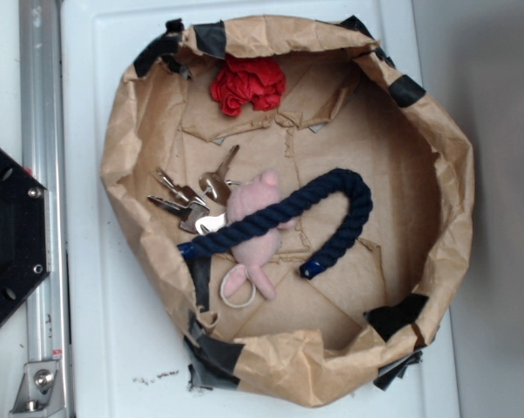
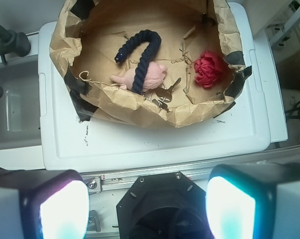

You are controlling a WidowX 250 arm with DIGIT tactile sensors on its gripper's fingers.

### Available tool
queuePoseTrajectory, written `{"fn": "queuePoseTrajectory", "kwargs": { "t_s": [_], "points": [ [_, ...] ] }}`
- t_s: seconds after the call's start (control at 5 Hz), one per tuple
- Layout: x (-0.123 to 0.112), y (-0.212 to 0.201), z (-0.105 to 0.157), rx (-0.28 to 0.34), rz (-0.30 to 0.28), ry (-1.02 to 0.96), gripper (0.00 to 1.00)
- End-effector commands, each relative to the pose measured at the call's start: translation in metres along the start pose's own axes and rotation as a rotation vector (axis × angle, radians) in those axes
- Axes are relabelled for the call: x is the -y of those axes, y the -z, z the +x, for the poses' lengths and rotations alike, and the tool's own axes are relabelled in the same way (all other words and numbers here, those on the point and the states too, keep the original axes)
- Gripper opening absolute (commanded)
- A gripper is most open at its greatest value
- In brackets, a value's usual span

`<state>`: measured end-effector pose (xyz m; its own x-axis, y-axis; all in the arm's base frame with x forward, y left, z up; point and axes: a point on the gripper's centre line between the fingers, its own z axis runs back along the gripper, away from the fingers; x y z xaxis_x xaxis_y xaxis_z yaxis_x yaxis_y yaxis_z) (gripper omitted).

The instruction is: Grab the blue rope.

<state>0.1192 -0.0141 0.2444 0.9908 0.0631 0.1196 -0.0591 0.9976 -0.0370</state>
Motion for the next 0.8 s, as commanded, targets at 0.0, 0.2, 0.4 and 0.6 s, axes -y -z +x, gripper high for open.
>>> {"fn": "queuePoseTrajectory", "kwargs": {
  "t_s": [0.0, 0.2, 0.4, 0.6],
  "points": [
    [0.000, 0.000, 0.000, 0.000, 0.000, 0.000, 1.00],
    [-0.020, 0.033, 0.047, 0.063, 0.010, -0.077, 1.00],
    [-0.017, 0.084, 0.087, 0.004, 0.080, -0.160, 1.00],
    [-0.022, 0.144, 0.125, -0.110, 0.144, -0.290, 1.00]
  ]
}}
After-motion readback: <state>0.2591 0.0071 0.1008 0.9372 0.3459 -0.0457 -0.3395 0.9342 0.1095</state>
